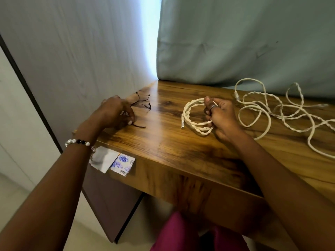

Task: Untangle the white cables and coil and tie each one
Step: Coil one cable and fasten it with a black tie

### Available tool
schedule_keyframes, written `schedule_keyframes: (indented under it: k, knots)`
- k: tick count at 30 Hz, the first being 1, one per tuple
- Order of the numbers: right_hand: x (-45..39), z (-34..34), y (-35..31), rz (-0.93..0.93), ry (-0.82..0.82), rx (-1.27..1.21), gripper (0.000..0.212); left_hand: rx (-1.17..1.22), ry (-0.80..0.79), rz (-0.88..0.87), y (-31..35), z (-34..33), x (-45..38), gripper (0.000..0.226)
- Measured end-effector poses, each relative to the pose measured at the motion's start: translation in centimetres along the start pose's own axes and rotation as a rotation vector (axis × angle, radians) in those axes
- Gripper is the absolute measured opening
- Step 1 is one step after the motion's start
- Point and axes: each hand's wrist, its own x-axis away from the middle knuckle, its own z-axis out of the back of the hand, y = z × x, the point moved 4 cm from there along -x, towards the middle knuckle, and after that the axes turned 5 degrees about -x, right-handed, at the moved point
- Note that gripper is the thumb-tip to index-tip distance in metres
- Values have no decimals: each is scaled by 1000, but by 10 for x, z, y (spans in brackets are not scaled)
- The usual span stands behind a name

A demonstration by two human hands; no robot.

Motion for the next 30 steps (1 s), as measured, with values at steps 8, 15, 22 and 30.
schedule_keyframes:
  k: [8,15,22,30]
  knots:
    - [2,1,-1,3,-6,5,23,214,274,232,2,-13,-2,11]
    - [2,2,0,-12,0,20,21,60,278,275,4,-22,-36,28]
    - [-1,0,2,-12,-30,26,20,-61,211,268,20,-32,-56,20]
    - [-2,-1,-2,17,-11,1,22,567,381,306,50,-2,-56,10]
